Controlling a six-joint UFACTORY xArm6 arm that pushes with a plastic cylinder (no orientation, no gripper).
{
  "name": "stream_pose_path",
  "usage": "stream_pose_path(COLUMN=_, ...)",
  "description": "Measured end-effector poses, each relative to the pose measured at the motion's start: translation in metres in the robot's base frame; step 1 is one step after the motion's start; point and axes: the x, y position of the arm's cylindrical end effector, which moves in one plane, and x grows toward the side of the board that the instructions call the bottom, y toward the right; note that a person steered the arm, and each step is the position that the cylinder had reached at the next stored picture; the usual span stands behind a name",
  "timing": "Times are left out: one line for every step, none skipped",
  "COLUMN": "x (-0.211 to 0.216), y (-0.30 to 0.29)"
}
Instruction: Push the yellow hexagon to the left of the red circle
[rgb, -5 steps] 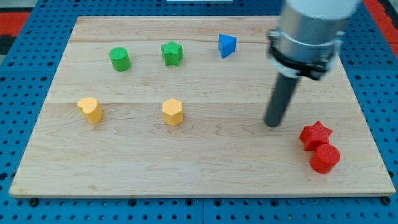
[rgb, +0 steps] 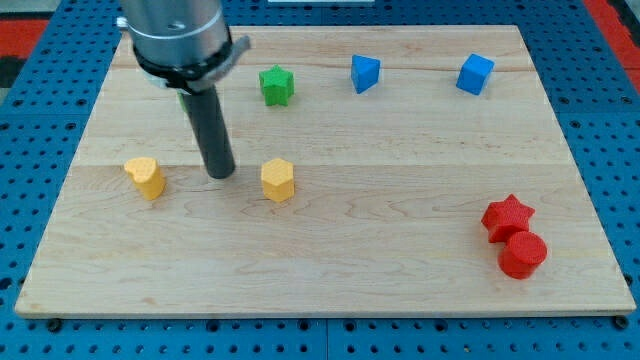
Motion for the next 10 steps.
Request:
stream_pose_path(x=0.006, y=0.064)
stream_pose_path(x=0.009, y=0.115)
stream_pose_path(x=0.004, y=0.106)
stream_pose_path(x=0.001, y=0.112)
stream_pose_path(x=0.002, y=0.127)
stream_pose_path(x=0.009, y=0.131)
stream_pose_path(x=0.022, y=0.168)
stream_pose_path(x=0.029, y=0.181)
stream_pose_path(x=0.049, y=0.194)
stream_pose_path(x=0.076, y=0.213)
